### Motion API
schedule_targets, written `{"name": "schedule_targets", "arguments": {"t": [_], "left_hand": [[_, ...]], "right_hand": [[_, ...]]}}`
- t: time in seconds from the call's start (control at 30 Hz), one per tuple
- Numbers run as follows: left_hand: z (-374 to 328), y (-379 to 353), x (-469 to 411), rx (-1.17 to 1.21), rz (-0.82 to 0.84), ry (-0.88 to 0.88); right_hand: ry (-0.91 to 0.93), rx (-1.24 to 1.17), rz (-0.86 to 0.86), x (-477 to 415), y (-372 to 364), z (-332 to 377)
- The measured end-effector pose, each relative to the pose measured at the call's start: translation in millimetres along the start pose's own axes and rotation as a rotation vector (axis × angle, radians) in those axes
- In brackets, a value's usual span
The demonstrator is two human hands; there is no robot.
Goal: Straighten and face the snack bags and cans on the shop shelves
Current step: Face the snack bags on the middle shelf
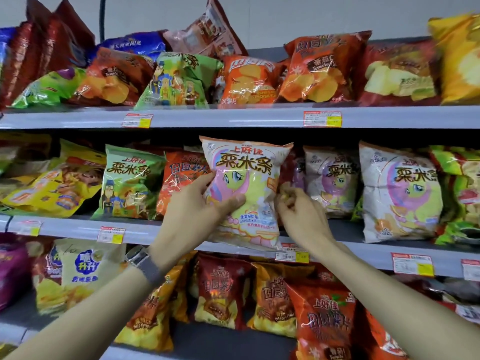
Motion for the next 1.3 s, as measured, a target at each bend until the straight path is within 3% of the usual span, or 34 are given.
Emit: {"name": "schedule_targets", "arguments": {"t": [0.2,0.37,0.43,0.77,0.97,1.3], "left_hand": [[-23.7,-59.0,-7.3,-0.005,0.072,-0.048],[-45.7,-117.1,-15.7,-0.037,0.126,-0.034],[-52.5,-137.2,-17.7,-0.035,0.154,-0.022],[-62.6,-185.7,-16.9,0.084,0.098,0.028],[-45.4,-185.8,-13.6,0.074,0.090,0.079],[-46.5,-189.4,-13.9,-0.034,0.203,-0.009]], "right_hand": [[-0.130,-0.232,-0.043,24.9,66.6,-18.8],[-0.096,0.116,0.078,43.2,106.7,-30.1],[-0.093,0.145,0.099,39.3,115.0,-34.7],[-0.061,0.171,0.004,11.7,108.6,-55.6],[-0.059,0.216,0.085,18.6,93.0,-67.5],[-0.084,0.125,0.135,15.0,93.3,-81.5]]}}
Point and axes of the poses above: each hand's wrist, its own x-axis away from the middle knuckle, its own y-axis out of the back of the hand, z = x × y, the point moved 5 cm from there along -x, towards the middle knuckle, and after that the axes turned 7 degrees about -z, right-handed, at the moved point
